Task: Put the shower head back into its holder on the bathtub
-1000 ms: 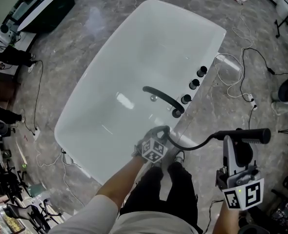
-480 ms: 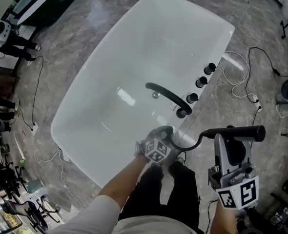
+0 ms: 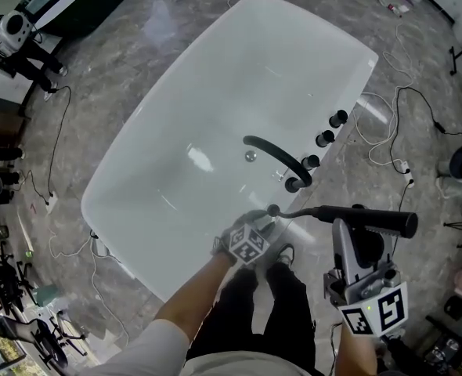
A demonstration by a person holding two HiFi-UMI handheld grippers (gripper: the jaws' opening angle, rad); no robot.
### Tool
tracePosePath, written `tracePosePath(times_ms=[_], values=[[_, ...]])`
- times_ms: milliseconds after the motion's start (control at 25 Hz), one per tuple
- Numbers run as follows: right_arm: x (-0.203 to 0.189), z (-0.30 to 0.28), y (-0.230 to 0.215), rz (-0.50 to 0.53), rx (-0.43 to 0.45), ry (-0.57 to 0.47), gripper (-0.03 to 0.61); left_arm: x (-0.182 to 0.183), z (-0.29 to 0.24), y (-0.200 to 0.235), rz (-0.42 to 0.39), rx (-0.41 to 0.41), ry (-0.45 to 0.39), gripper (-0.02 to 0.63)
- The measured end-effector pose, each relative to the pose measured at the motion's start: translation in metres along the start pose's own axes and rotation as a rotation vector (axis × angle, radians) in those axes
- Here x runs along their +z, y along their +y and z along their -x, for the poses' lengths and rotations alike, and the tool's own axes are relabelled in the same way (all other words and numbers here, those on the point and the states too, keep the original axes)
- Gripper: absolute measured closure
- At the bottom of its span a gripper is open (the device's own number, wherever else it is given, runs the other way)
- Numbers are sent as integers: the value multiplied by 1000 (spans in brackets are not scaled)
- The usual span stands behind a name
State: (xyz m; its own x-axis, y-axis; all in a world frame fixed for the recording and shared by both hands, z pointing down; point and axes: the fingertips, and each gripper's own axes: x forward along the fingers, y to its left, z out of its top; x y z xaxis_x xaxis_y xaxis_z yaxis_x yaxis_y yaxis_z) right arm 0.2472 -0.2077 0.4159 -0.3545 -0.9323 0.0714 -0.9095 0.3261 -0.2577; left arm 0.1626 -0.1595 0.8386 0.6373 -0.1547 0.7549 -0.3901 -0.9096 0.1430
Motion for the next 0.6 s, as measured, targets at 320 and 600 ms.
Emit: tracePosePath(times_ms=[320,600], values=[[-56,-23,22,-40,37,68,448,67,103,21,163,141,-299,609],[-126,-41,21,30,24,164,448,111,170,48,181,301,-491,609]])
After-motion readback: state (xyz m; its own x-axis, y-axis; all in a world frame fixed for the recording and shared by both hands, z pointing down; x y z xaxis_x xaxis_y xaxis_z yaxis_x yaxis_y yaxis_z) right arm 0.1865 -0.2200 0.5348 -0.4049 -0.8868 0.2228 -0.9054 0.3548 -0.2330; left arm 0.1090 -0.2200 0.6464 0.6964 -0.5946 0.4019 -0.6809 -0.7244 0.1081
